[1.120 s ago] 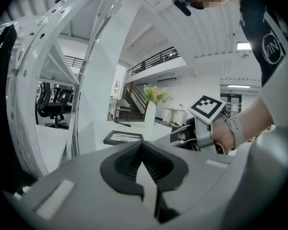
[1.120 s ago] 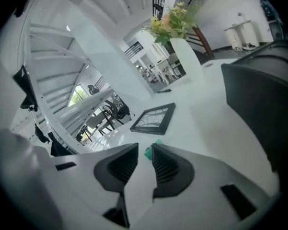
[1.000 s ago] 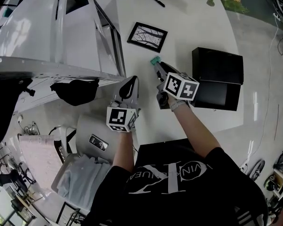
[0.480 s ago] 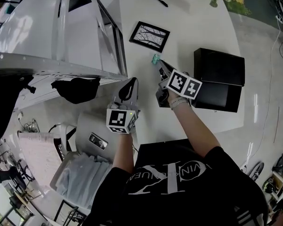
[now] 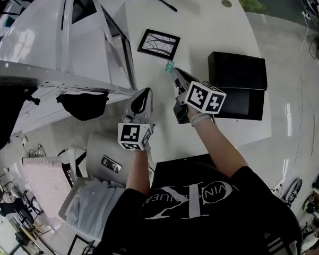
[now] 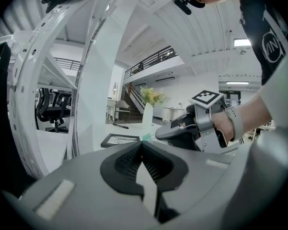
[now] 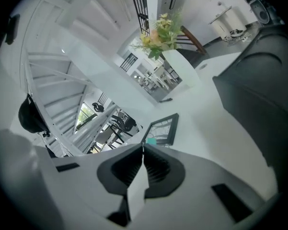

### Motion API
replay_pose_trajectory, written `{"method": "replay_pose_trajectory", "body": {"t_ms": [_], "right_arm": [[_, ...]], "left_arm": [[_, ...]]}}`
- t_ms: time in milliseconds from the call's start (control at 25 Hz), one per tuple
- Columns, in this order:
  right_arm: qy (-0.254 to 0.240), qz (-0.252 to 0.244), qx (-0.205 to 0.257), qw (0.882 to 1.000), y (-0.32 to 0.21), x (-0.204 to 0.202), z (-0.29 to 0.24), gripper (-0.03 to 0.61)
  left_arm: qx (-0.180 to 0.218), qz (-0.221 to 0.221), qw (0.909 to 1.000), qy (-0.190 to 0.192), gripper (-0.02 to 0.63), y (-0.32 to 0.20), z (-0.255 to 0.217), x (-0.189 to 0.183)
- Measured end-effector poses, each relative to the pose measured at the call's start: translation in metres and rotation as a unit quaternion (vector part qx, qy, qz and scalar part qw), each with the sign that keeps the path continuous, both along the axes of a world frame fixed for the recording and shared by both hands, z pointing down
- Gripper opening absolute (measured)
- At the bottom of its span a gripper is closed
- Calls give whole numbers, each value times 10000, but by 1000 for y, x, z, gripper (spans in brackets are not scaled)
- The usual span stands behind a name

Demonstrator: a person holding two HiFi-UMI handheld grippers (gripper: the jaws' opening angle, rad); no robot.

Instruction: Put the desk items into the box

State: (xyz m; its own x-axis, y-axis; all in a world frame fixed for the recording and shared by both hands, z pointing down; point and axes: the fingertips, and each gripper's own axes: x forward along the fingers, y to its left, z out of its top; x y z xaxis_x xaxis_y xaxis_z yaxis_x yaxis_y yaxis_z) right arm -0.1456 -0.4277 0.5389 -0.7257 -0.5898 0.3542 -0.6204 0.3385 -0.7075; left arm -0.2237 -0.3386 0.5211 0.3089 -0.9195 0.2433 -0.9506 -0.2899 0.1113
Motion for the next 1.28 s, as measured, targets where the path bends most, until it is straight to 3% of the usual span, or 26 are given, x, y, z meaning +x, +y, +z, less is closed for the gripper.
{"method": "replay_pose_trajectory", "body": {"t_ms": [520,960,1280], "right_arm": [[103,171,505,9985,18,56,-52,18],[613,623,651,9940,37,143,-62,18],[1260,641,679,9876,55,194,-52,18]], "left_arm": [[266,517,9983,-30,11,-7,-26,51],[320,1216,9921,41,11,-21,-31,110],[245,1664,9857,93,11,-24,-25,147]]}}
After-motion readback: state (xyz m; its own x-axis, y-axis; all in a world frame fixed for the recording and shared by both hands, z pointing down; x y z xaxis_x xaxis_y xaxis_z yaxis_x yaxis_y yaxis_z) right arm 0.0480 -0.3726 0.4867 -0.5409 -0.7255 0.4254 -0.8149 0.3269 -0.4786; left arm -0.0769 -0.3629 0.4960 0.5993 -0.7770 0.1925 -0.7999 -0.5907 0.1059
